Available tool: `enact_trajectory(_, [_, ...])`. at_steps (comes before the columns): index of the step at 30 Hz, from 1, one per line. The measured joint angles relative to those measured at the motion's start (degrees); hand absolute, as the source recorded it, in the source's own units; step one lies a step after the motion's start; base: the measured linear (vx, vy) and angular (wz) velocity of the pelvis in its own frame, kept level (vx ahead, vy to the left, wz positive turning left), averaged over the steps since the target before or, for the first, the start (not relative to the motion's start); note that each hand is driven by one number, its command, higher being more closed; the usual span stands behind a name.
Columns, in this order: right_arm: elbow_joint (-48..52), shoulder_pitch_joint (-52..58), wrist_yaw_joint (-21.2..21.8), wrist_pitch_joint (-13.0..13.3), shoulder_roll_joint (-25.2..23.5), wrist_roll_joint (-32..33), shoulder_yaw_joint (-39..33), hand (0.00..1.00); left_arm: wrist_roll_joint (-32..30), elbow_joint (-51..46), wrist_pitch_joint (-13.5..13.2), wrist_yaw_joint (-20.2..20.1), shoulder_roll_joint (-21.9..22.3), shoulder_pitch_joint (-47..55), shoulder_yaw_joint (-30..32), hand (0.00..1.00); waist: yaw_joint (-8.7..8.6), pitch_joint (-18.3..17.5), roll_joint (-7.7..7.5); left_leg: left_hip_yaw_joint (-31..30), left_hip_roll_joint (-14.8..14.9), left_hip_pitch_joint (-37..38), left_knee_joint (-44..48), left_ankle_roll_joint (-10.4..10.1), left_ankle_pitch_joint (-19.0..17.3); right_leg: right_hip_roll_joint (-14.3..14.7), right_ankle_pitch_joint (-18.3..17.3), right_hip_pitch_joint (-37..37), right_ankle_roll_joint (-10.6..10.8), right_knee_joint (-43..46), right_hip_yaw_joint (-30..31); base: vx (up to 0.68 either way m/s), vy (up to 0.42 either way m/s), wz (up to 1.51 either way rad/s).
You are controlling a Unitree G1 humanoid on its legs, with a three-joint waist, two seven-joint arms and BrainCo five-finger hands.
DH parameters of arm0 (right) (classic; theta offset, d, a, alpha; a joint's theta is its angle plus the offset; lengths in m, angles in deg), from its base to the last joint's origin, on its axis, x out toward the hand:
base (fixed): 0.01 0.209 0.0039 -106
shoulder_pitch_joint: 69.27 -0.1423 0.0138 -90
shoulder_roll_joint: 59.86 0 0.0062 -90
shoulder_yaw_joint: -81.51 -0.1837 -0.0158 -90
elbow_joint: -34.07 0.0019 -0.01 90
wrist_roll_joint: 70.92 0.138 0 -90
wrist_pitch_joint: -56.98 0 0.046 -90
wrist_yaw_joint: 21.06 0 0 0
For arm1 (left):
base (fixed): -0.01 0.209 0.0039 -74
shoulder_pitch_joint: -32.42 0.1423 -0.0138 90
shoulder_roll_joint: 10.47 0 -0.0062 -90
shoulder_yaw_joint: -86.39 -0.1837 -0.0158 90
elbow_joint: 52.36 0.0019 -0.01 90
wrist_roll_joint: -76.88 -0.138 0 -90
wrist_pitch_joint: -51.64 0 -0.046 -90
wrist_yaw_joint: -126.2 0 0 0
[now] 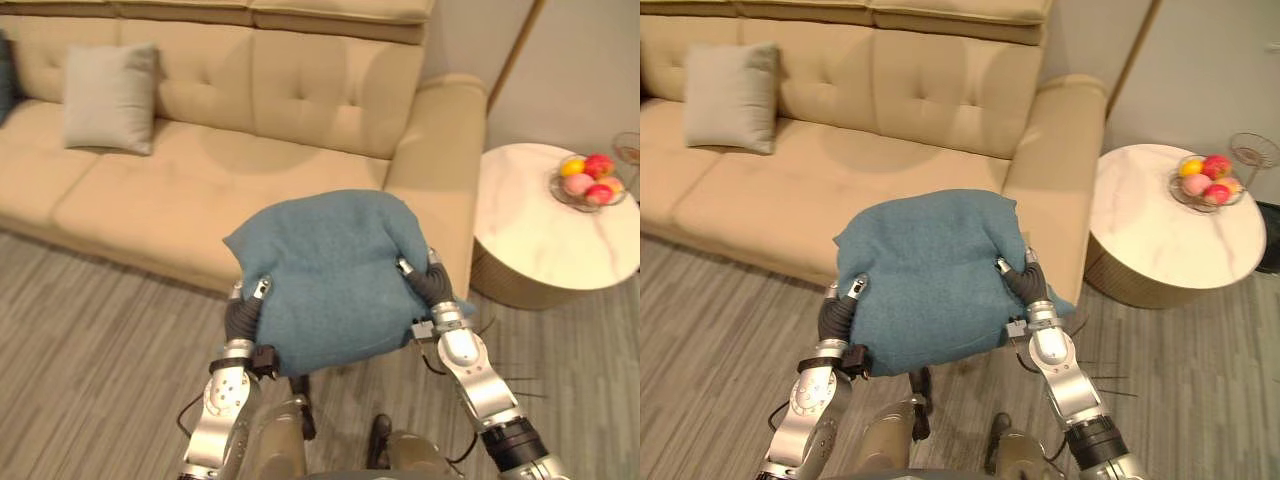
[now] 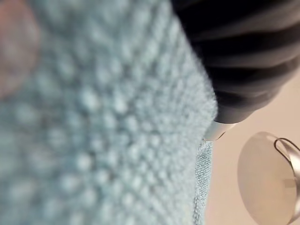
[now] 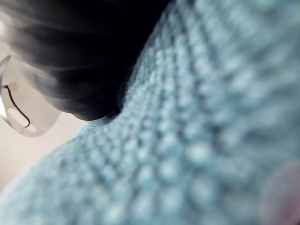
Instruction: Pick up cushions and gather them together orderly.
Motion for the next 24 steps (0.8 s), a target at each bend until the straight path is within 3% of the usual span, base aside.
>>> enact_trajectory(2, [0.3, 0.5, 0.0, 0.0, 0.0, 0.0, -0.2, 1.00, 0.1, 0.1, -0.1, -0.5, 0.0, 0.0, 0.0, 1.00, 0.02, -0.4, 0.69, 0.7, 0.1, 4.6, -0.1, -0.9, -1.9, 0.0, 1.8, 0.7, 0.7, -2.8, -1.1, -0.13, 0.100, 0.42])
enact_trajectory(3, [0.5, 0.5, 0.0, 0.0, -0.1, 0.0, -0.4, 1.00, 0.3, 0.1, -0.1, -0.5, 0.1, 0.0, -0.1, 1.00, -0.01, -0.9, 1.14, 0.5, -0.1, 8.7, -5.9, -2.5, -3.5, 0.4, 2.7, 0.8, 2.1, -4.6, -1.4, -0.09, 0.133, 0.45])
enact_trajectory(4, [0.6, 0.6, 0.0, 0.0, -0.8, 0.0, -0.8, 1.00, 0.4, 0.4, -0.1, -0.6, -0.2, -0.3, -0.1, 1.00, 0.11, -0.9, 0.59, 0.4, -1.3, 10.2, -9.9, -2.1, -3.1, 0.2, 3.4, 0.5, 2.9, -5.3, -1.2, -0.08, 0.149, 0.40])
enact_trajectory(6, [0.6, 1.0, 0.2, -0.1, -2.6, 0.0, -1.4, 1.00, 0.6, 1.8, -0.1, -0.6, -1.0, -0.1, -0.4, 1.00, 0.60, -1.6, -0.56, 0.7, -1.9, 9.3, -9.3, -1.7, -2.8, -0.2, 5.8, 1.0, 3.1, -7.3, -1.0, -0.04, 0.175, 0.20])
enact_trajectory(10, [0.7, 1.0, 0.5, -0.1, -3.7, 0.0, -1.4, 1.00, 1.3, 2.4, -0.1, -0.6, -2.0, 0.2, -0.4, 1.00, 0.73, -1.8, -0.91, 0.7, -3.4, 7.9, -6.4, 1.1, -4.8, -1.9, 7.6, 1.4, 5.3, -8.3, -1.1, -0.01, 0.184, 0.06])
enact_trajectory(12, [0.7, 1.0, 0.6, -0.1, -3.7, 0.0, -1.4, 1.00, 1.3, 2.4, -0.1, -0.6, -2.2, 0.3, -0.4, 1.00, 0.68, -1.9, -0.92, 0.8, -4.3, 7.6, -5.3, 1.7, -6.5, -3.4, 6.6, 1.0, 5.9, -6.8, -0.9, 0.00, 0.162, 0.00])
enact_trajectory(15, [0.7, 1.0, 0.7, -0.2, -3.8, 0.0, -1.2, 1.00, 1.3, 2.3, 0.0, -0.6, -2.2, 0.9, -0.4, 1.00, 0.35, -1.9, -1.40, 0.6, -6.6, 7.5, -2.0, 3.0, -10.7, -7.4, 1.3, -2.1, 6.4, 3.6, 0.2, 0.04, 0.163, 0.07])
enact_trajectory(17, [0.6, 1.0, 1.0, -0.2, -3.7, 0.0, -1.2, 1.00, 1.3, 2.2, 0.0, -0.9, -2.1, 1.8, -0.4, 1.00, -0.09, -1.9, -1.58, -0.3, -8.5, 9.0, -1.7, 4.7, -12.0, -10.0, 1.1, -6.3, 4.3, 15.4, 2.9, 0.12, 0.138, 0.22])
enact_trajectory(18, [0.1, 1.1, 1.6, -0.4, -3.8, 0.0, -1.2, 1.00, 1.2, 2.2, 0.0, -1.0, -2.2, 2.1, -0.3, 1.00, -0.43, -1.8, -1.58, -1.8, -9.1, 10.6, -1.9, 5.6, -12.5, -10.6, 2.8, -10.2, 1.7, 24.1, 6.2, 0.17, 0.112, 0.38])
enact_trajectory(20, [-0.1, 1.3, 2.0, -0.5, -3.8, 0.0, -1.1, 1.00, 1.2, 2.1, -0.1, -1.4, -2.8, 2.4, -0.3, 1.00, -1.51, -1.9, -1.73, -4.6, -8.8, 12.5, -2.3, 6.6, -13.2, -7.5, -1.4, -12.0, 4.3, 24.9, 7.7, 0.21, 0.030, 0.54])
enact_trajectory(21, [-0.1, 1.3, 2.0, -0.4, -3.8, 0.0, -1.1, 1.00, 1.2, 2.1, -0.1, -1.4, -2.9, 2.3, -0.3, 1.00, -1.56, -2.0, -1.93, -5.2, -8.8, 12.7, -2.4, 6.7, -13.4, -6.4, -1.7, -12.9, 4.3, 23.7, 7.8, 0.24, -0.027, 0.55])
enact_trajectory(23, [-0.1, 1.6, 2.0, -0.5, -3.4, 0.0, -1.2, 1.00, 1.3, 2.9, -0.1, -1.6, -3.2, 1.6, -0.6, 1.00, -2.99, -1.7, -1.84, -7.9, -8.8, 15.3, -4.3, 5.6, -14.0, -1.7, -0.1, -14.6, 4.9, 11.9, 8.1, 0.29, -0.051, 0.64])
enact_trajectory(24, [-0.1, 1.8, 2.0, -0.5, -3.4, 0.1, -1.2, 1.00, 1.3, 3.3, -0.1, -1.6, -3.3, 1.2, -0.8, 1.00, -3.28, -1.7, -1.81, -8.3, -8.8, 16.4, -4.9, 4.8, -13.7, -0.8, 1.5, -14.6, 4.9, 8.0, 7.8, 0.37, -0.075, 0.64])
